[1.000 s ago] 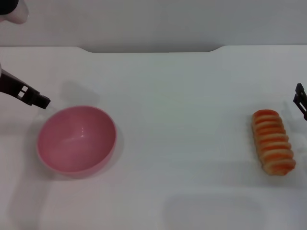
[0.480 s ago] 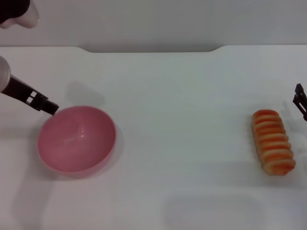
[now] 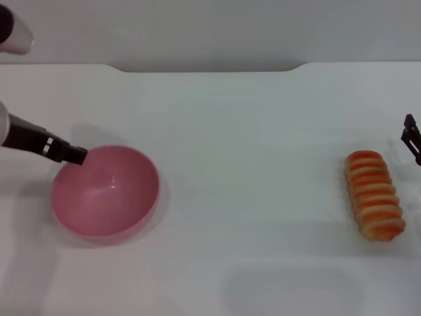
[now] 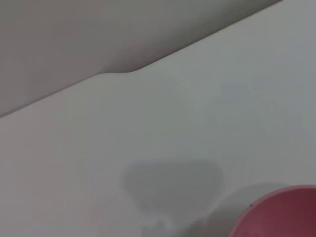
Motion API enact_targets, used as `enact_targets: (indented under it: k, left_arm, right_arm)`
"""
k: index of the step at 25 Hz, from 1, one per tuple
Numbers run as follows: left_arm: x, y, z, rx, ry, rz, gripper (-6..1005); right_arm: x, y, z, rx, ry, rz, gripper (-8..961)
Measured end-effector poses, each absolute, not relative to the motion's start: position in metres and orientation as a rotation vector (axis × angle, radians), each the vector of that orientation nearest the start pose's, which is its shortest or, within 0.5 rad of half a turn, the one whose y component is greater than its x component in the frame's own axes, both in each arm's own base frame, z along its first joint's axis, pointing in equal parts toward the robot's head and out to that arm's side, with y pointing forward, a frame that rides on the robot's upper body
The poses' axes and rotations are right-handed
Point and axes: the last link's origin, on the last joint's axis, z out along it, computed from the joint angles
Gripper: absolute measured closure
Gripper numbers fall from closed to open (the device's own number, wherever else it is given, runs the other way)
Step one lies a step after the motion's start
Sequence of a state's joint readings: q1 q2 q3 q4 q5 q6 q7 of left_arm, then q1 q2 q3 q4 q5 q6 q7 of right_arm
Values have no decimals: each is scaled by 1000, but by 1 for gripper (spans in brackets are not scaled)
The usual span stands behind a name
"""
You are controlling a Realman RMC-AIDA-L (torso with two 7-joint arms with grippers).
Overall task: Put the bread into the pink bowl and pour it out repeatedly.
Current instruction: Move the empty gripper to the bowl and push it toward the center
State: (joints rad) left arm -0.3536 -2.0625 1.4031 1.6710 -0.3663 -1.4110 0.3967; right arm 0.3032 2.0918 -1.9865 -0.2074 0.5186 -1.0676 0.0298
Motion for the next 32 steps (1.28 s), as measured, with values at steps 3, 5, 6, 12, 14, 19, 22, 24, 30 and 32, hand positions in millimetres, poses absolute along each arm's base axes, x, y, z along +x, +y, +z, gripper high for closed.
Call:
enact_targets:
  k: [3, 5, 6, 12, 14, 19, 22, 24, 30, 32]
  left_arm:
    - [-220, 336, 60, -2164, -972, 313, 158]
    - [-223, 332, 59, -2156, -966, 302, 158]
    - [-223, 331, 58, -2158, -962, 299, 158]
    - [-216, 320, 42, -2187, -856, 263, 157]
    - [-216, 320, 40, -2187, -852, 256, 157]
    - [-222, 318, 36, -2176, -892, 255, 157]
    - [-226, 316, 37, -2166, -906, 259, 158]
    - [-230, 314, 37, -2155, -914, 254, 158]
    - [-241, 310, 35, -2133, -933, 242, 158]
    - [-247, 309, 31, -2132, -949, 249, 157]
  right_arm:
    - [361, 299, -20, -1612, 546, 489, 118]
    - [361, 300, -19, -1613, 543, 491, 118]
    - [360, 301, -19, -1613, 541, 493, 118]
    - [360, 301, -19, -1613, 540, 496, 118]
    - [361, 300, -19, -1611, 545, 493, 118]
    - [362, 298, -19, -1610, 548, 490, 118]
    - [362, 297, -20, -1613, 549, 489, 118]
    - [362, 297, -21, -1618, 548, 489, 118]
    - [360, 297, -24, -1632, 543, 493, 118]
    - [359, 297, -24, -1635, 542, 494, 118]
